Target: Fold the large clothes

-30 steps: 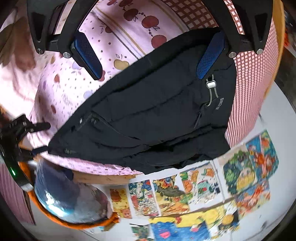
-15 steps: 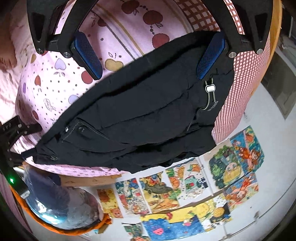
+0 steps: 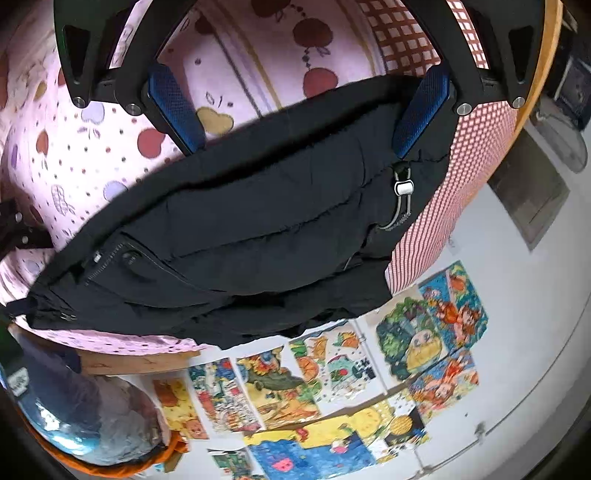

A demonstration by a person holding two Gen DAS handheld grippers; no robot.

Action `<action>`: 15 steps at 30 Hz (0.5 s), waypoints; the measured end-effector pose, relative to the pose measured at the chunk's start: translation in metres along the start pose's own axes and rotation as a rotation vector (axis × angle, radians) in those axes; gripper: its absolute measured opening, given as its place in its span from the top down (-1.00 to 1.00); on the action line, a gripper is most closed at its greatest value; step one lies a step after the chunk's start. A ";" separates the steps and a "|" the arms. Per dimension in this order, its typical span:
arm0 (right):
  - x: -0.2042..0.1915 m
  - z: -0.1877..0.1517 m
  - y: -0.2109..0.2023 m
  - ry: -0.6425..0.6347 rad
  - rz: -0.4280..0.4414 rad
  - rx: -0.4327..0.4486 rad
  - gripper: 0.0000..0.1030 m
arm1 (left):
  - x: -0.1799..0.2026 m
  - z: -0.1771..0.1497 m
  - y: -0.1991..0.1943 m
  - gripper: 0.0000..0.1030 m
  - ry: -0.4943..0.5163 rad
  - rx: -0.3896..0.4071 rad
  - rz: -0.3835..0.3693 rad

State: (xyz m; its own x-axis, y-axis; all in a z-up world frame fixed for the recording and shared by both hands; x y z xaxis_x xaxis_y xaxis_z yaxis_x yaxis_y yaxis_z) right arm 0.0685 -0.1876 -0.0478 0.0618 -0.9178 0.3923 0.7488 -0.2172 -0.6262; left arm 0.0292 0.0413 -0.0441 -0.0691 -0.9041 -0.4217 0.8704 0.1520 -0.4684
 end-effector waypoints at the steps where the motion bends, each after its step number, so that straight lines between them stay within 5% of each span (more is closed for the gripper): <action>1: -0.001 0.001 -0.001 -0.005 -0.014 0.011 -0.82 | 0.000 0.001 0.001 -1.00 -0.013 0.000 0.012; 7: -0.002 0.012 -0.002 -0.032 -0.108 0.079 -0.82 | 0.001 0.007 0.002 -1.00 -0.027 0.018 0.095; 15: 0.012 0.009 0.009 0.050 -0.080 0.174 -0.78 | -0.005 0.006 0.003 -1.00 -0.082 0.006 0.065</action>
Point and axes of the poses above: each gripper's, at about its wrist camera, not at the fingertips, and y roughly the way its jaws point, x to its right, z to its top, the point moved 2 cm from there along y, roughly the way its jaws point, and after that the axes turned 5 degrees about y, right-handed, at the moved point
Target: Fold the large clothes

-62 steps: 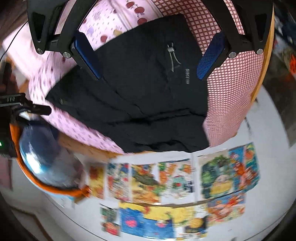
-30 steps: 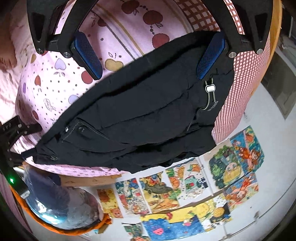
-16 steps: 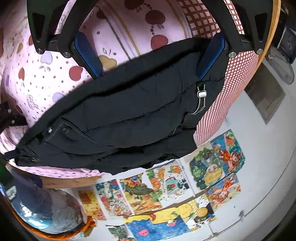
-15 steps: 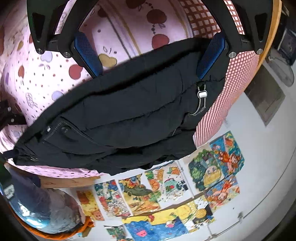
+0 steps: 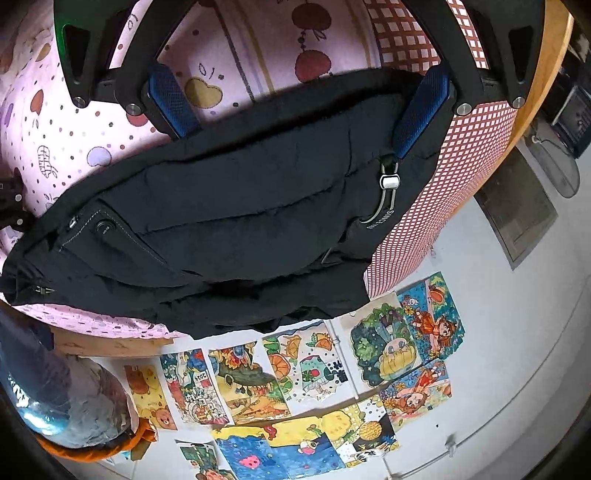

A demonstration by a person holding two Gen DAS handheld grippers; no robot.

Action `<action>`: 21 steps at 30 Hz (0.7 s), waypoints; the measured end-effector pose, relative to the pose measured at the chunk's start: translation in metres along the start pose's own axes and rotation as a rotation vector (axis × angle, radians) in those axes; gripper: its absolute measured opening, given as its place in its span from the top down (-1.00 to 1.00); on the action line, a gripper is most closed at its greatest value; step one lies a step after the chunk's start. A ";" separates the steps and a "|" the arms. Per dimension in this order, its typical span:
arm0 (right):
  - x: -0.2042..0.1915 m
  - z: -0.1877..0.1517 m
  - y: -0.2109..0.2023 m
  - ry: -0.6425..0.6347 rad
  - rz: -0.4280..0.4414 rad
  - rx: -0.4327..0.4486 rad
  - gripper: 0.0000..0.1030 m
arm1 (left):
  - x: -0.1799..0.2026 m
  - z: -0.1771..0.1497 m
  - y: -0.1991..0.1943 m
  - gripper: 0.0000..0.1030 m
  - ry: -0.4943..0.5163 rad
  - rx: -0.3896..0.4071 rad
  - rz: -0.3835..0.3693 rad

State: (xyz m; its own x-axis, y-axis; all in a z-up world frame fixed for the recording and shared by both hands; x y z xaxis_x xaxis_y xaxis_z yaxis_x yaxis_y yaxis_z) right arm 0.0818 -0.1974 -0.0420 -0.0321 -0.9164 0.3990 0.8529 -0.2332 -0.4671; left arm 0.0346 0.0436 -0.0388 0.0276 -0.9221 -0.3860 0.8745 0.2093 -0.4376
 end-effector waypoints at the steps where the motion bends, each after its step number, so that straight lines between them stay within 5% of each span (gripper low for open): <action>1: 0.001 -0.001 0.001 0.008 0.009 0.007 -0.70 | -0.001 0.000 0.001 -1.00 -0.002 -0.001 0.000; 5: 0.003 0.002 0.002 0.015 0.037 0.017 -0.31 | -0.001 0.002 0.001 -1.00 -0.019 0.003 0.002; 13: 0.007 -0.001 0.007 0.038 0.041 0.007 0.10 | 0.002 0.003 0.001 -0.99 0.006 0.021 0.067; 21: 0.003 -0.002 0.006 0.061 0.059 -0.011 0.51 | 0.015 0.004 -0.009 -0.65 0.123 0.116 0.150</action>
Point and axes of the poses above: each gripper's, at about its wrist camera, not at the fingertips, and y roughly the way its jaws point, x to its right, z to its top, the point moved 2 cm from there along y, roughly the way its jaws point, and after that the axes turned 5 degrees about y, right-handed, at the moved point
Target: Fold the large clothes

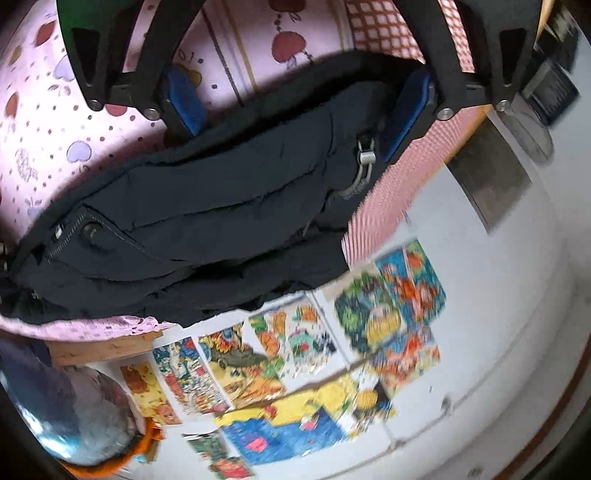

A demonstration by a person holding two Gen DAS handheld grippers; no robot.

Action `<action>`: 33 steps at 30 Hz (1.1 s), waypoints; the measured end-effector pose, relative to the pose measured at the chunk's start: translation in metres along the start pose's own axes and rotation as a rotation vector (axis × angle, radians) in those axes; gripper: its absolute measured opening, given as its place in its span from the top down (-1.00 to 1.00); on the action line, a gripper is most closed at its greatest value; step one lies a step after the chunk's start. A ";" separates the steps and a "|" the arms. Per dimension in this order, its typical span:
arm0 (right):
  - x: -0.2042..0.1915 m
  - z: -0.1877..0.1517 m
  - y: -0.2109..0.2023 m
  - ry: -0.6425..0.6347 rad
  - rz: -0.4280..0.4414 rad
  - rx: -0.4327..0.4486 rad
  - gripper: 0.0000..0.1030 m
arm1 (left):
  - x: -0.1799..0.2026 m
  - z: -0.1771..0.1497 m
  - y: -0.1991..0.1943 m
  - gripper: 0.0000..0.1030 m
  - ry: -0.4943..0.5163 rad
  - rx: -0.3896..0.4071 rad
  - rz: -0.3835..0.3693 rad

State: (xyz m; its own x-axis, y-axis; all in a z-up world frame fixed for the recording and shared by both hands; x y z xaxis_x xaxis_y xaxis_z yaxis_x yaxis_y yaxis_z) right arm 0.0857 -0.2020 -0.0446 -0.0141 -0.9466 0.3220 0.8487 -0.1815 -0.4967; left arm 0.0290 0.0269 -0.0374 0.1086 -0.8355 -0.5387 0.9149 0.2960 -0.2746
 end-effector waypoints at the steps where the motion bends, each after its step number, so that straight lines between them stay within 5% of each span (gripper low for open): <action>1: 0.000 0.000 -0.001 0.002 0.003 0.001 0.54 | 0.002 0.001 -0.002 -0.53 0.022 0.013 0.006; 3: 0.002 0.000 -0.002 0.016 0.021 0.004 0.60 | 0.007 0.002 -0.004 -0.19 0.069 0.032 0.002; 5: 0.002 0.001 -0.006 0.018 0.040 0.014 0.76 | 0.010 0.004 -0.005 0.54 0.089 0.037 -0.004; 8: 0.003 0.007 -0.016 0.013 0.062 0.062 0.85 | -0.003 0.011 -0.009 0.80 0.054 0.067 -0.034; 23: 0.027 0.059 -0.128 -0.055 0.139 0.381 0.89 | -0.112 0.080 -0.049 0.88 -0.060 0.137 -0.200; 33: 0.058 0.086 -0.166 0.094 0.239 0.407 0.89 | -0.129 0.113 -0.072 0.88 -0.051 0.122 -0.218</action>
Point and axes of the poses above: each gripper's, at about its wrist camera, not at the fingertips, and y roughly the way its jaws point, x to its right, z to its top, the point moved 2 cm from there along y, roughly the way its jaws point, and after that the axes turned 5 degrees about y, right-handed, at the moved point
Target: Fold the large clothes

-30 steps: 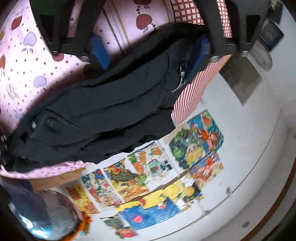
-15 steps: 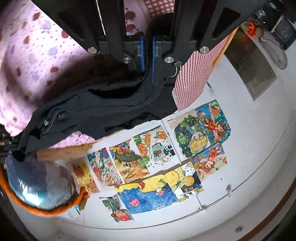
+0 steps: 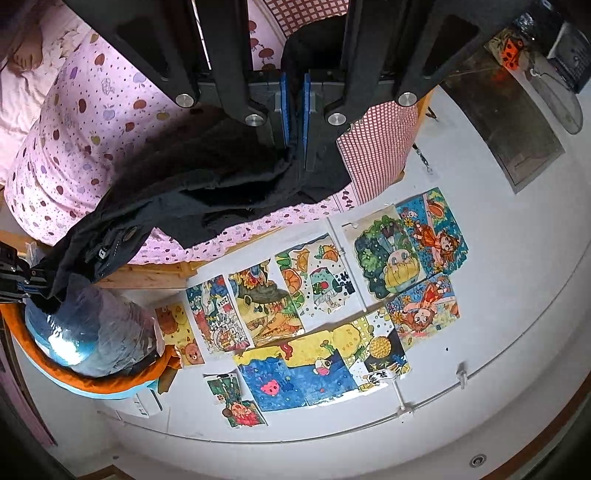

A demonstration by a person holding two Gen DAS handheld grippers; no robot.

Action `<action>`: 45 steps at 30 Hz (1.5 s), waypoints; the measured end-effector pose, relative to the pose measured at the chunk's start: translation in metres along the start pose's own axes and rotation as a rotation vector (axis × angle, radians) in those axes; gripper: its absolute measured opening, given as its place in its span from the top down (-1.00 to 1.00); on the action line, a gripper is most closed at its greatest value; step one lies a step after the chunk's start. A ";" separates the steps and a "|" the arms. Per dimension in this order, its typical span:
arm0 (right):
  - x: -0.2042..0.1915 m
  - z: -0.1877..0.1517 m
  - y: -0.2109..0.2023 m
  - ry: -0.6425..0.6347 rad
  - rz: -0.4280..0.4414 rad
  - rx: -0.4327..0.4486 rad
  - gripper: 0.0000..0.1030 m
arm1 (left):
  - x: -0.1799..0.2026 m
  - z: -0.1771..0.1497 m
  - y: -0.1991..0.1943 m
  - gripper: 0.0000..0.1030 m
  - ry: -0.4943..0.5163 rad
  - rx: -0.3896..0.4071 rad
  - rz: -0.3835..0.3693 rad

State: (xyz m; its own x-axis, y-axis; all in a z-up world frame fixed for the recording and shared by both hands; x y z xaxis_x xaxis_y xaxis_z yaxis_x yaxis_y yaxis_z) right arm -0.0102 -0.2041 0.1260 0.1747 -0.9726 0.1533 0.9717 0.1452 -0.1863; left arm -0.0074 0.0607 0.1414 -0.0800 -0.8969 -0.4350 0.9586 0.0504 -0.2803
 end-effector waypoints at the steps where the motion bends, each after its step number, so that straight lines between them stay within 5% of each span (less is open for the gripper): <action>1: 0.003 0.004 0.002 0.008 0.004 -0.008 0.89 | -0.001 0.005 0.001 0.88 0.001 0.003 0.004; 11: 0.013 0.079 0.087 -0.037 -0.088 -0.149 0.89 | -0.017 0.067 0.074 0.88 0.024 -0.043 0.056; 18: 0.034 0.113 0.188 0.127 -0.084 -0.180 0.89 | -0.014 0.092 0.151 0.88 0.035 0.002 0.183; 28: 0.036 0.098 0.295 0.067 -0.098 -0.063 0.88 | -0.017 0.092 0.275 0.88 -0.027 -0.003 0.292; 39: 0.028 0.072 0.376 0.055 -0.071 -0.094 0.88 | -0.025 0.058 0.354 0.88 -0.117 -0.091 0.247; 45: 0.021 0.048 0.415 0.026 -0.096 -0.183 0.88 | -0.019 0.047 0.390 0.86 -0.140 -0.180 0.217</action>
State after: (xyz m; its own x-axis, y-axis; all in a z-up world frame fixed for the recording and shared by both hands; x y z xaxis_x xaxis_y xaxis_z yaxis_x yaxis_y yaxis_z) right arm 0.4049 -0.1558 0.0986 0.0760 -0.9851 0.1546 0.9384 0.0182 -0.3452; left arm 0.3812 0.0768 0.0806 0.1714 -0.9077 -0.3830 0.8843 0.3132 -0.3464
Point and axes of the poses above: each gripper's, at about its wrist camera, not at the fingertips, and y roughly the way its jaws point, x to its right, z to its top, the point moved 2 cm from there along y, roughly the way its jaws point, and after that the axes turned 5 degrees about y, right-handed, at the moved point
